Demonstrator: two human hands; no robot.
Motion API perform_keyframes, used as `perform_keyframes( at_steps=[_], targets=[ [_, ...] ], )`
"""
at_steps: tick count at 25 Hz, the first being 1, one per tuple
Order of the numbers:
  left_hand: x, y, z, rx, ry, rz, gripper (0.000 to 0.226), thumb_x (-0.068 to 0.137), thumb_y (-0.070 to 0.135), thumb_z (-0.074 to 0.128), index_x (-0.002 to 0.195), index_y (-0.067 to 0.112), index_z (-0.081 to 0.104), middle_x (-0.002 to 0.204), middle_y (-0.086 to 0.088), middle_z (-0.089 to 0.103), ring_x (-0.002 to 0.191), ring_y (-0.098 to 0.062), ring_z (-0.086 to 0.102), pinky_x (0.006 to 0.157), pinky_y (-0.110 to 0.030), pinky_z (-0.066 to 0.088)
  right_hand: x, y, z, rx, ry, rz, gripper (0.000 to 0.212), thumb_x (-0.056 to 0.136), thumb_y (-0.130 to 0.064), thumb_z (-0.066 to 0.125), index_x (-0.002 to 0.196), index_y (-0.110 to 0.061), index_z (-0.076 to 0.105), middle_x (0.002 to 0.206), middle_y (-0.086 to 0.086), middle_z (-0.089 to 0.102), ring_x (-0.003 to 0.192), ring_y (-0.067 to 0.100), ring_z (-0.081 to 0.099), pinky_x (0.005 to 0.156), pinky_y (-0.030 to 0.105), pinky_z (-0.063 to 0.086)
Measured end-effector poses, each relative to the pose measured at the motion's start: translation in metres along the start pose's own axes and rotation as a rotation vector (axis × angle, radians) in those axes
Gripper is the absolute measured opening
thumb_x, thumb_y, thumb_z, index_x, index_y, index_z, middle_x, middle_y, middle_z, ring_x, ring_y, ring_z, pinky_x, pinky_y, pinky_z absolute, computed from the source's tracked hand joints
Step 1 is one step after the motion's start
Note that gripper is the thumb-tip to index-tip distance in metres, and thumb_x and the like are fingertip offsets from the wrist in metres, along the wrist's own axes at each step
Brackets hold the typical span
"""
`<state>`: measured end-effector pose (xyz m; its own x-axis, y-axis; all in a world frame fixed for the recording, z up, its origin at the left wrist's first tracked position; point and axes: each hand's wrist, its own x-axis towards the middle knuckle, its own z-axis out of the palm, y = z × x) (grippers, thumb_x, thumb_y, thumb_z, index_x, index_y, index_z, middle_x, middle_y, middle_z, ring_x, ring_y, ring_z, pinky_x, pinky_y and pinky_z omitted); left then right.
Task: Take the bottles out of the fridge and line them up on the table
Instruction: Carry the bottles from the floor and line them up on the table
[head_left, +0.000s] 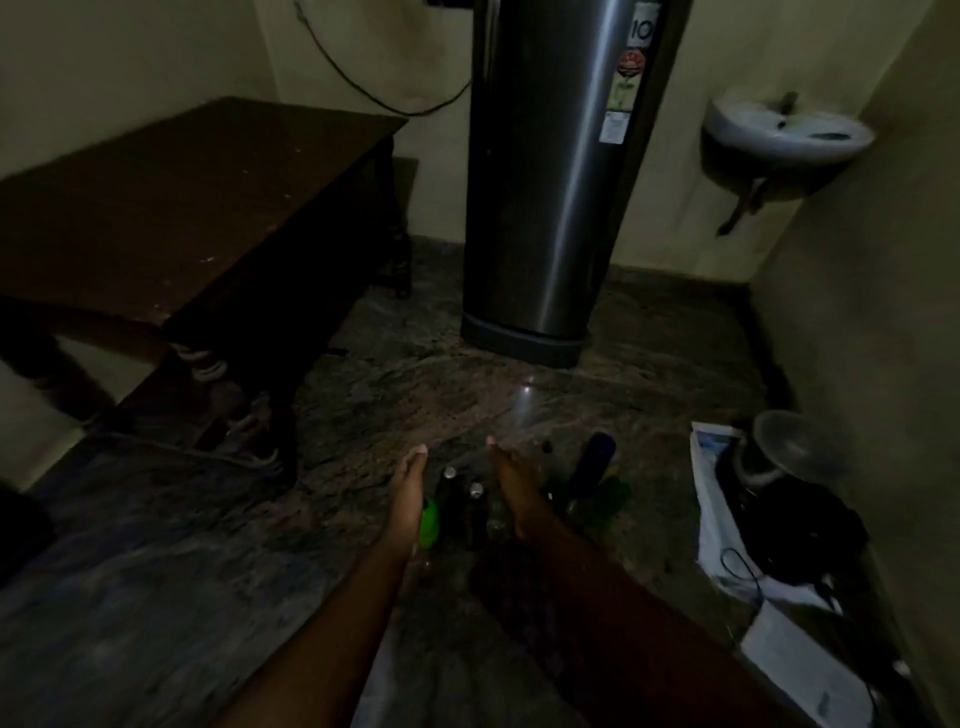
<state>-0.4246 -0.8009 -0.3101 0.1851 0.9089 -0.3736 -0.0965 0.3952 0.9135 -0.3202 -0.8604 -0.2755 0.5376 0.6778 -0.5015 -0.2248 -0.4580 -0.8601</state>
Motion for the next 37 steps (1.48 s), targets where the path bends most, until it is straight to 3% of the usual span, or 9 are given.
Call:
perform_keyframes(
  at_steps=[2, 6, 11, 17, 22, 25, 28, 32, 37],
  targets=[
    [0.009, -0.005, 0.011, -0.020, 0.061, 0.004, 0.038, 0.094, 0.018, 0.044, 0.128, 0.000, 0.048, 0.129, -0.001, 0.048, 0.113, -0.013, 0.050, 0.093, -0.010, 0.038, 0.025, -0.005, -0.006, -0.049, -0.115, -0.029, 0.043, 0.098, -0.028, 0.040, 0.133, -0.005, 0.044, 0.140, 0.011, 0.047, 0.130, 0.024, 0.043, 0.088, 0.016, 0.034],
    [0.019, -0.041, 0.046, 0.035, 0.258, -0.015, 0.036, 0.094, 0.012, 0.044, 0.127, -0.003, 0.047, 0.131, -0.010, 0.050, 0.106, -0.015, 0.048, 0.061, 0.002, 0.039, 0.087, 0.001, -0.025, -0.193, -0.292, -0.040, 0.042, 0.095, -0.027, 0.047, 0.129, -0.004, 0.049, 0.136, 0.012, 0.052, 0.124, 0.025, 0.049, 0.091, 0.024, 0.037],
    [0.047, -0.099, 0.090, 0.131, 0.410, -0.038, 0.036, 0.093, 0.008, 0.047, 0.126, -0.005, 0.049, 0.132, -0.019, 0.052, 0.113, -0.018, 0.048, 0.066, 0.009, 0.034, 0.176, 0.023, -0.049, -0.424, -0.462, -0.066, 0.037, 0.092, -0.014, 0.053, 0.125, 0.002, 0.052, 0.133, 0.018, 0.054, 0.123, 0.030, 0.051, 0.099, 0.027, 0.038],
    [0.151, -0.199, 0.092, 0.260, 0.497, -0.125, 0.033, 0.091, 0.009, 0.051, 0.121, -0.005, 0.054, 0.127, -0.021, 0.057, 0.119, -0.030, 0.053, 0.089, -0.017, 0.038, 0.310, 0.106, -0.031, -0.654, -0.549, -0.106, 0.034, 0.088, -0.002, 0.056, 0.121, 0.008, 0.053, 0.126, 0.024, 0.057, 0.120, 0.036, 0.053, 0.101, 0.038, 0.039],
    [0.261, -0.278, 0.065, 0.305, 0.482, -0.153, 0.034, 0.088, 0.000, 0.051, 0.120, -0.011, 0.051, 0.121, -0.023, 0.057, 0.107, -0.021, 0.051, 0.067, 0.007, 0.036, 0.421, 0.214, 0.007, -0.693, -0.604, -0.115, 0.041, 0.078, 0.003, 0.066, 0.118, 0.006, 0.055, 0.114, 0.021, 0.061, 0.108, 0.032, 0.058, 0.102, 0.048, 0.041],
    [0.303, -0.317, 0.060, 0.327, 0.462, -0.153, 0.042, 0.084, -0.006, 0.055, 0.125, -0.010, 0.044, 0.115, -0.018, 0.053, 0.109, -0.026, 0.051, 0.073, -0.005, 0.042, 0.453, 0.263, 0.015, -0.814, -0.705, -0.227, 0.044, 0.077, -0.006, 0.069, 0.119, -0.001, 0.057, 0.121, 0.015, 0.061, 0.115, 0.026, 0.055, 0.104, 0.036, 0.039],
    [0.329, -0.333, 0.062, 0.338, 0.380, -0.119, 0.056, 0.074, 0.008, 0.070, 0.124, 0.000, 0.046, 0.119, -0.021, 0.056, 0.112, -0.025, 0.052, 0.095, -0.037, 0.044, 0.465, 0.277, 0.010, -0.827, -0.746, -0.333, 0.037, 0.077, -0.015, 0.069, 0.113, -0.008, 0.062, 0.117, 0.012, 0.065, 0.114, 0.026, 0.058, 0.101, 0.026, 0.038],
    [0.356, -0.346, 0.062, 0.489, 0.297, -0.081, 0.077, 0.055, 0.036, 0.068, 0.119, -0.005, 0.050, 0.117, -0.022, 0.057, 0.110, -0.023, 0.051, 0.095, -0.033, 0.042, 0.481, 0.269, 0.011, -0.975, -0.937, -0.391, 0.059, 0.070, -0.042, 0.058, 0.120, -0.011, 0.058, 0.128, 0.010, 0.058, 0.123, 0.023, 0.049, 0.098, 0.021, 0.029],
    [0.335, -0.356, 0.057, 0.465, 0.268, -0.037, 0.056, 0.073, 0.002, 0.064, 0.126, 0.000, 0.046, 0.124, -0.011, 0.053, 0.120, -0.025, 0.050, 0.104, -0.039, 0.041, 0.472, 0.267, 0.006, -1.060, -0.950, -0.290, 0.051, 0.087, -0.025, 0.059, 0.134, -0.010, 0.044, 0.135, 0.012, 0.051, 0.125, 0.026, 0.049, 0.100, 0.025, 0.031]
  ],
)
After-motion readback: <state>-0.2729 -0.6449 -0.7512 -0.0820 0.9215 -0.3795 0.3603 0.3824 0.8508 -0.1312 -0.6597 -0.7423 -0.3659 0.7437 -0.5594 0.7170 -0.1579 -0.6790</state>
